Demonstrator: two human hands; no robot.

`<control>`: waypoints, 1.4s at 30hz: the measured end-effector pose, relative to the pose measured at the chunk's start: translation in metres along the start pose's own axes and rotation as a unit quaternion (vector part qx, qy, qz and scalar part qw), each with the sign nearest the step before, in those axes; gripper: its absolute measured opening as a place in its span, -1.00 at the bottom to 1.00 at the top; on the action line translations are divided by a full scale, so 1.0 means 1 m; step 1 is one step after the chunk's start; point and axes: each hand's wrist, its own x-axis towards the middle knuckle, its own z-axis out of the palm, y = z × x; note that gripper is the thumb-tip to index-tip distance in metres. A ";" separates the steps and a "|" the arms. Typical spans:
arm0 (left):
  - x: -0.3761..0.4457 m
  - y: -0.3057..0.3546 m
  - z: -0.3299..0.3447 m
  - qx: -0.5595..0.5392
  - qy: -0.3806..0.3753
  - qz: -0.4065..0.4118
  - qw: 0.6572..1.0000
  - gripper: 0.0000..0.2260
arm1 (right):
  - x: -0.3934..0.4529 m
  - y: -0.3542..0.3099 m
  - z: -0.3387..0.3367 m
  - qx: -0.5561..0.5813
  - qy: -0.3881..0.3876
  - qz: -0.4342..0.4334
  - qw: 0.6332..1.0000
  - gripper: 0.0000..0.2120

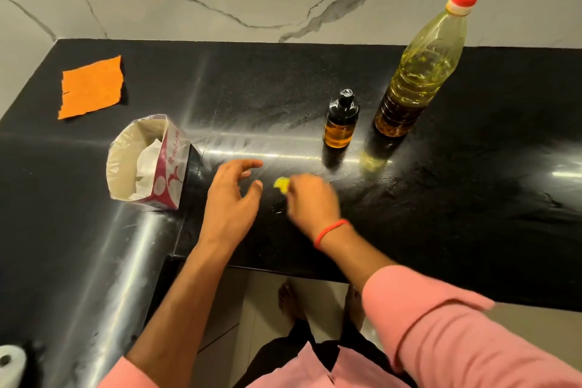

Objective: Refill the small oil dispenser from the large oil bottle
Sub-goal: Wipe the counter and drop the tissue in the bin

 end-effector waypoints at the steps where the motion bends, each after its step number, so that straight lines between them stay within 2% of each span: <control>1: 0.003 0.002 0.000 -0.006 0.005 0.003 1.000 -0.68 | -0.014 -0.016 0.008 -0.002 -0.022 -0.048 0.999 -0.88; 4: 0.002 0.007 0.001 -0.028 0.009 0.001 1.000 -0.66 | -0.046 -0.032 0.017 -0.001 -0.066 -0.144 0.987 -0.92; 6: -0.003 0.005 0.000 -0.038 0.009 0.001 0.999 -0.66 | -0.040 -0.009 0.007 -0.021 -0.058 -0.138 0.989 -0.92; 9: -0.014 -0.006 -0.006 -0.038 0.015 -0.008 0.999 -0.66 | -0.011 0.053 -0.025 -0.062 -0.016 -0.018 0.998 -0.88; 12: -0.026 -0.021 -0.021 -0.039 0.030 -0.028 0.998 -0.63 | 0.005 0.118 -0.060 -0.064 0.046 0.129 0.989 -0.86; 14: -0.033 -0.025 -0.025 -0.043 0.037 -0.040 0.998 -0.63 | 0.005 0.135 -0.066 -0.034 0.078 0.198 0.977 -0.88; 16: -0.036 -0.022 -0.020 -0.048 0.034 -0.043 0.997 -0.65 | 0.001 0.118 -0.056 -0.008 0.094 0.217 0.972 -0.85; 18: -0.036 -0.013 -0.006 -0.055 0.017 -0.035 0.998 -0.65 | -0.011 0.077 -0.032 0.005 0.074 0.158 0.985 -0.84; 20: -0.031 -0.001 0.011 -0.062 -0.006 -0.013 0.998 -0.63 | -0.035 0.027 -0.005 0.009 0.024 0.047 0.999 -0.91; 23: -0.022 0.014 0.033 -0.066 -0.041 0.008 0.997 -0.61 | -0.065 -0.018 0.020 0.017 -0.056 -0.106 0.993 -0.84; 24: -0.019 0.019 0.037 -0.067 -0.054 0.013 0.996 -0.62 | -0.066 -0.017 0.020 0.013 -0.065 -0.122 0.990 -0.83; 26: -0.014 0.024 0.042 -0.067 -0.062 0.027 0.995 -0.62 | -0.057 0.002 0.008 0.002 -0.030 -0.115 0.993 -0.88; 28: -0.012 0.024 0.040 -0.066 -0.059 0.033 0.996 -0.62 | -0.046 0.046 -0.014 -0.016 0.006 -0.046 0.999 -0.92; 31: -0.013 0.014 0.030 -0.072 -0.060 0.015 0.995 -0.66 | -0.049 0.160 -0.057 -0.047 0.097 0.135 0.985 -0.87; 34: -0.020 -0.005 0.015 -0.058 -0.049 -0.007 0.997 -0.64 | -0.088 0.276 -0.103 -0.067 0.165 0.318 0.931 -0.78; 37: -0.025 -0.023 0.003 -0.041 -0.033 -0.033 0.998 -0.58 | -0.124 0.324 -0.134 -0.023 0.203 0.467 0.861 -0.78; 39: -0.026 -0.024 0.003 -0.037 -0.037 -0.045 0.998 -0.55 | -0.121 0.318 -0.128 0.005 0.213 0.486 0.848 -0.81; 42: -0.025 -0.014 0.020 -0.025 -0.054 -0.018 0.998 -0.58 | -0.097 0.260 -0.090 0.045 0.206 0.403 0.891 -0.89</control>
